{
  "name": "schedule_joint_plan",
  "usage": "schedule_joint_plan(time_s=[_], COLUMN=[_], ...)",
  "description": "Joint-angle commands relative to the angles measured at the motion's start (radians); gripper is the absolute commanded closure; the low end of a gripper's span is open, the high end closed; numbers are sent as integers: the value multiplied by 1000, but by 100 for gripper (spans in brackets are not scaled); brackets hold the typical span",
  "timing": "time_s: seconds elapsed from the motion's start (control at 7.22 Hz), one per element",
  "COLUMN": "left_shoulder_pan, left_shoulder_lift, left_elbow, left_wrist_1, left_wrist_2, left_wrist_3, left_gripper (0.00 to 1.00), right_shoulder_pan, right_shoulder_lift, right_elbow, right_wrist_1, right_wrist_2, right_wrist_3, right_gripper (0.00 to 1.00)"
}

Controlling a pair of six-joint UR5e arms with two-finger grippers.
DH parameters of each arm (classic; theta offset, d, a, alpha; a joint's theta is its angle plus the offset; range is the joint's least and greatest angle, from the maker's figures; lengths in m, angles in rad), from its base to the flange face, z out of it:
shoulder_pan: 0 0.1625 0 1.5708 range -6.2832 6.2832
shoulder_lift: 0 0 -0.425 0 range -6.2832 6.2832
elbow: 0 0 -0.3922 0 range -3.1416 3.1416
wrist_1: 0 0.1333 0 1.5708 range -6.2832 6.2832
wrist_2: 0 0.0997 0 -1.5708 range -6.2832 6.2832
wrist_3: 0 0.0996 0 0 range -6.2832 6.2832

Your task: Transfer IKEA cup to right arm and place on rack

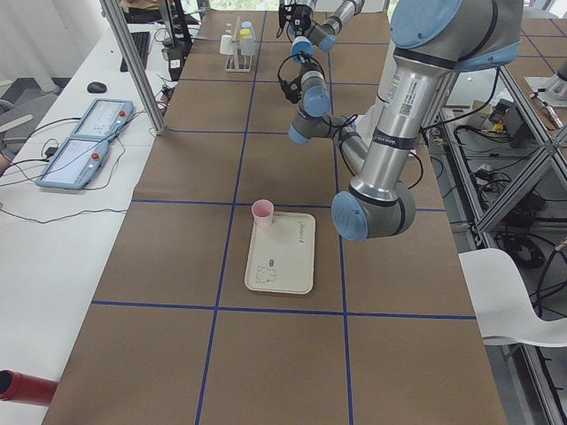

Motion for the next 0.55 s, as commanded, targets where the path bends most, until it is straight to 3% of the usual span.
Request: schedule_joint_plan(time_s=[0.0, 0.42], left_shoulder_pan=[23, 58], left_shoulder_lift=[-12, -35], left_elbow=[1, 7], left_wrist_1=[-2, -12], left_wrist_2=[22, 50], left_wrist_3=[-9, -9], left_gripper=[100, 100], right_shoulder_pan=[-56, -126], right_shoulder_lift=[27, 32], right_elbow=[-3, -3], right_wrist_1=[53, 104], right_wrist_2=[-67, -151], right_wrist_3=[0, 0], right_gripper=[1, 1])
